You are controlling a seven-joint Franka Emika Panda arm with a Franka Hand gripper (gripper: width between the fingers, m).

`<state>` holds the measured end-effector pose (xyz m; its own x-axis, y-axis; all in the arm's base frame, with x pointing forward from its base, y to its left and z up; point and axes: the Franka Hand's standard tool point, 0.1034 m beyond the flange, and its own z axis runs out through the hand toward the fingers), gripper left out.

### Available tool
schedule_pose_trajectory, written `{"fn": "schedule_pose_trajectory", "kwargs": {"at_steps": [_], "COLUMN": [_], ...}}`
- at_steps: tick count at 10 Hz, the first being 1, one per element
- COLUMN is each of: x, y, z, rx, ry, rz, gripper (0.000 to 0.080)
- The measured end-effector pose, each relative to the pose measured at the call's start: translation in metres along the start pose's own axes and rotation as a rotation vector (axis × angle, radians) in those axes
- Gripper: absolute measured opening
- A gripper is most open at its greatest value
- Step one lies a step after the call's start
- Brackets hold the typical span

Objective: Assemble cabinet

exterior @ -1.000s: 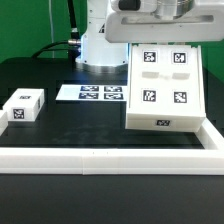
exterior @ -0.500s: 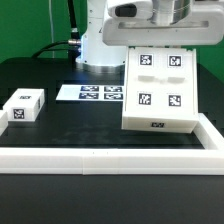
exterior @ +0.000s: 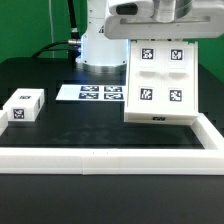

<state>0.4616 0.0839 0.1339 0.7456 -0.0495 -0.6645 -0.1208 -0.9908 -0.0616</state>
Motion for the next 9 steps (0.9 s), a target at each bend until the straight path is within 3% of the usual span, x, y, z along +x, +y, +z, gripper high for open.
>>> {"fn": "schedule_pose_trajectory", "kwargs": {"at_steps": [5, 9], "x": [-0.002, -0.018], "y": [0.001, -0.001], "z": [0.003, 0.000], "rx": [0.007, 0.078], "ry": [-0.017, -0.132], "rz": [0.010, 0.058], "gripper": [0.0225, 0.0225]}}
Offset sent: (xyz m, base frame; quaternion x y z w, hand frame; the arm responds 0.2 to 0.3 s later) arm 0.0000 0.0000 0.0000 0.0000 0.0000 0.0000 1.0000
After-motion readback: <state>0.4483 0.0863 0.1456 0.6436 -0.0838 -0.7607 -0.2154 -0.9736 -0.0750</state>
